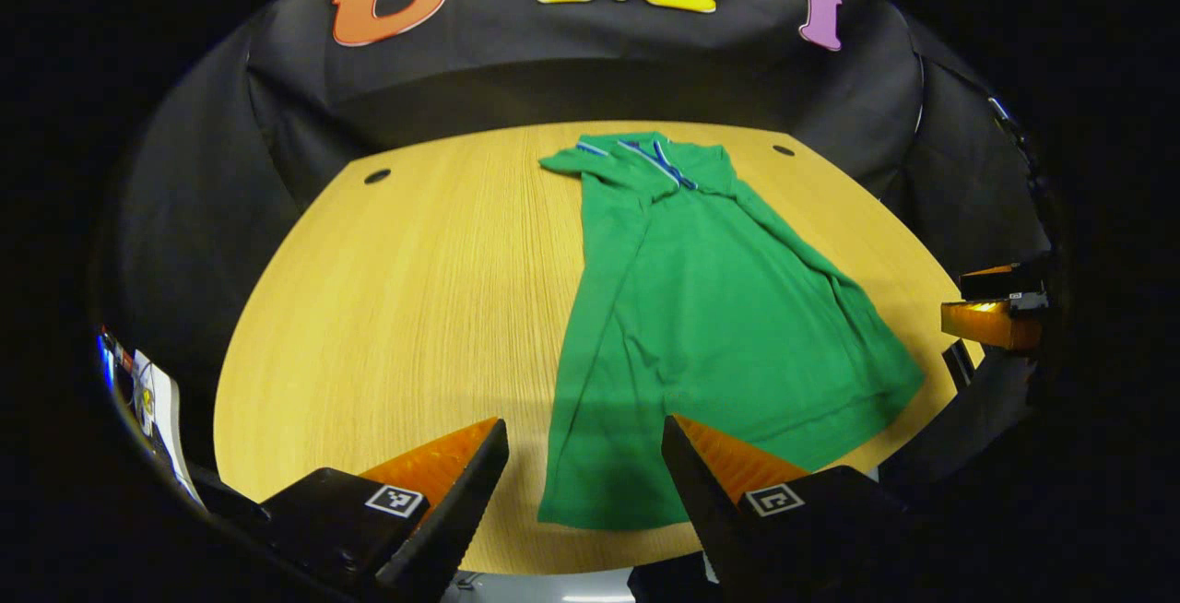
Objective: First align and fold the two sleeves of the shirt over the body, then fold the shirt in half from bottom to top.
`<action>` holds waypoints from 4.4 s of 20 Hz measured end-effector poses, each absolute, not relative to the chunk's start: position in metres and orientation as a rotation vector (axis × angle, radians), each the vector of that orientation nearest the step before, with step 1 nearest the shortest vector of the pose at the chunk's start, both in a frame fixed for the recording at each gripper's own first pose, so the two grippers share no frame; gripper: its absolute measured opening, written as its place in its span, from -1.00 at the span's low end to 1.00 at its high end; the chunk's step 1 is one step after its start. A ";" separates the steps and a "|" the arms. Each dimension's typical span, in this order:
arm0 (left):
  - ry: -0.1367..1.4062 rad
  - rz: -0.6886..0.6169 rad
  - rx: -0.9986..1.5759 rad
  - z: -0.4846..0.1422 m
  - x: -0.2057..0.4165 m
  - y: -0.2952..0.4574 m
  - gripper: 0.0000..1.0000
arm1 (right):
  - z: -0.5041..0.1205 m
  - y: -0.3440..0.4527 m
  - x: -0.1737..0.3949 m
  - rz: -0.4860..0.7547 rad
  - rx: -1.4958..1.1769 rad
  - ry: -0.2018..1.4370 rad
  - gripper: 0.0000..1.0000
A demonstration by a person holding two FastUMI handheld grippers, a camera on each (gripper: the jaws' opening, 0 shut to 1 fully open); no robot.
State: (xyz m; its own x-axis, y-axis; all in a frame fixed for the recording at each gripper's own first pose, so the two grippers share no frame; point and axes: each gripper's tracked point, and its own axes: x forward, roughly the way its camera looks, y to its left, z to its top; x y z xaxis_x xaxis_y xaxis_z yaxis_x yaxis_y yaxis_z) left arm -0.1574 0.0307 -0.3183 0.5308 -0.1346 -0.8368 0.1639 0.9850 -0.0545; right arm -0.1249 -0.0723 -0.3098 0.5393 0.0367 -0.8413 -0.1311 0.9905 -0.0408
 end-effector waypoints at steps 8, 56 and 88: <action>1.217 -0.118 0.014 -0.347 -0.183 0.056 1.00 | -0.369 -0.084 -0.161 0.107 -0.122 1.196 0.94; 0.837 -0.225 -0.208 -0.165 0.112 -0.006 -0.89 | -0.211 -0.086 0.113 0.137 0.114 0.818 -0.99; 0.705 -0.033 -0.135 -0.290 0.350 0.029 0.80 | -0.338 -0.065 0.352 0.147 0.062 0.816 -0.65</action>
State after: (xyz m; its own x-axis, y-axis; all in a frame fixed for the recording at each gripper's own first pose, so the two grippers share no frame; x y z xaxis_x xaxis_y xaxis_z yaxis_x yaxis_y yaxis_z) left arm 0.3501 0.0286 -0.2896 0.7614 -0.0761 -0.6438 -0.0151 0.9907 -0.1350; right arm 0.3517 -0.0654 -0.3378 0.6753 0.1542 -0.7212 -0.1065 0.9880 0.1115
